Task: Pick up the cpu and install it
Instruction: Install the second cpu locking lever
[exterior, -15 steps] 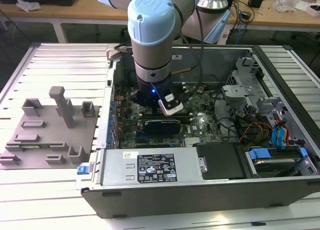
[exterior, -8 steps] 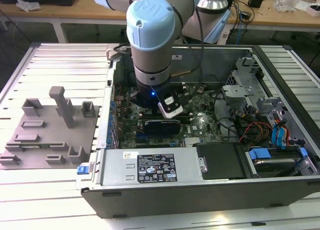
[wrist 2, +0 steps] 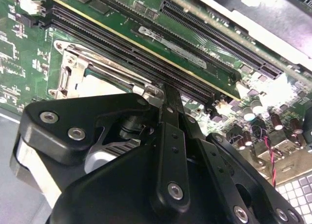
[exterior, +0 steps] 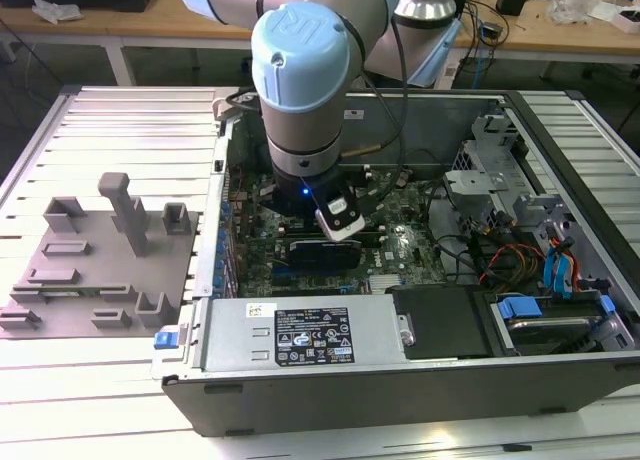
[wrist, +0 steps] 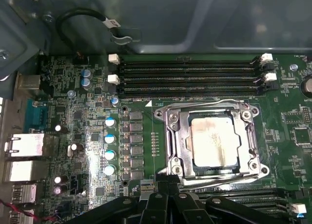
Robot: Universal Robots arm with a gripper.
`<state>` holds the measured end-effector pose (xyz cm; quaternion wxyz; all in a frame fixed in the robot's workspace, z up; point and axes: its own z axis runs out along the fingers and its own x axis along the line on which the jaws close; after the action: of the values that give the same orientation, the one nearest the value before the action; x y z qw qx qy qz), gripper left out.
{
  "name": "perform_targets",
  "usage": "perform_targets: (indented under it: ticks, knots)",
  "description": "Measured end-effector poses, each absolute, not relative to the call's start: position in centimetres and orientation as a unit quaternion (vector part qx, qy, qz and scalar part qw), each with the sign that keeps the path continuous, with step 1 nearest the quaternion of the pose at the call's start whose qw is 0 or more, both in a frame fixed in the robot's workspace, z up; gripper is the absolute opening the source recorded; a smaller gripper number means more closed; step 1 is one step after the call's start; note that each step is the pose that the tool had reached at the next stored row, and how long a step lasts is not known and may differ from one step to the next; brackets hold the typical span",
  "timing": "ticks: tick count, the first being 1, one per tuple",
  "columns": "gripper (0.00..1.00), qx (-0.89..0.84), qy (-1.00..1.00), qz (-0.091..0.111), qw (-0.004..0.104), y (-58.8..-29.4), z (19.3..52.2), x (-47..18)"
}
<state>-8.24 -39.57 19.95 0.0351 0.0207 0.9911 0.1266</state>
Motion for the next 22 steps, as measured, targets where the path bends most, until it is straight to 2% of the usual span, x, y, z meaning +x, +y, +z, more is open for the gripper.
perform_targets:
  ticks: [12,22]
  knots:
    - [0.11,0.021,0.99,0.133,0.035,-39.4,19.9,-8.3]
    - [0.11,0.021,0.99,0.132,0.035,-39.4,24.3,-8.3]
